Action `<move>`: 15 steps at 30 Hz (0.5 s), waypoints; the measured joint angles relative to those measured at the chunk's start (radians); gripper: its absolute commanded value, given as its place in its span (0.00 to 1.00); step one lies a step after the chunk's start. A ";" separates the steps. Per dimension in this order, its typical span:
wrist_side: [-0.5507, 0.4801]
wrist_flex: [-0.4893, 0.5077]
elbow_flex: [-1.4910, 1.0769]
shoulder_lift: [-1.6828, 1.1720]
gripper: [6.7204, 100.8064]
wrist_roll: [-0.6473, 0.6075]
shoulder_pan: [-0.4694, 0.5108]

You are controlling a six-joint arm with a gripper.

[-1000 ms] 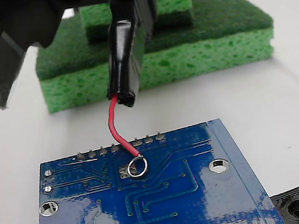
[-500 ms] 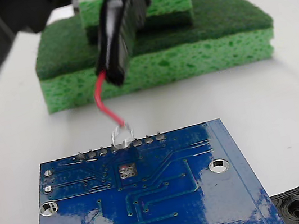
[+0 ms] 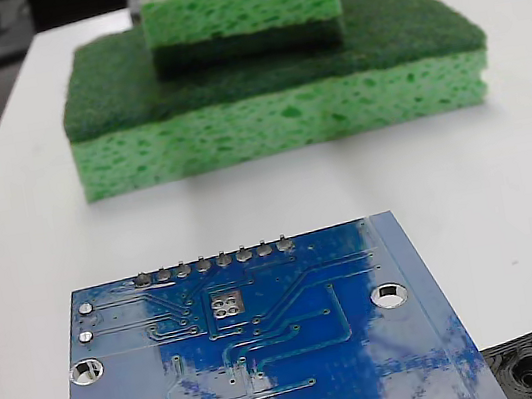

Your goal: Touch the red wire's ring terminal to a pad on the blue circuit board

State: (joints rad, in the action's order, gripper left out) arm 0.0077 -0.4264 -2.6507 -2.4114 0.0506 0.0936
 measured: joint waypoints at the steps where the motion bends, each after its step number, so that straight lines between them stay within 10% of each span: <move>1: 0.000 0.000 -0.009 -0.005 0.99 -0.003 -0.009; 15: 0.000 -0.181 -0.336 -0.563 0.99 -0.005 -0.021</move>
State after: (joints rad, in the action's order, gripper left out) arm 0.0077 -0.6075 -2.9867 -2.9744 0.0460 0.0721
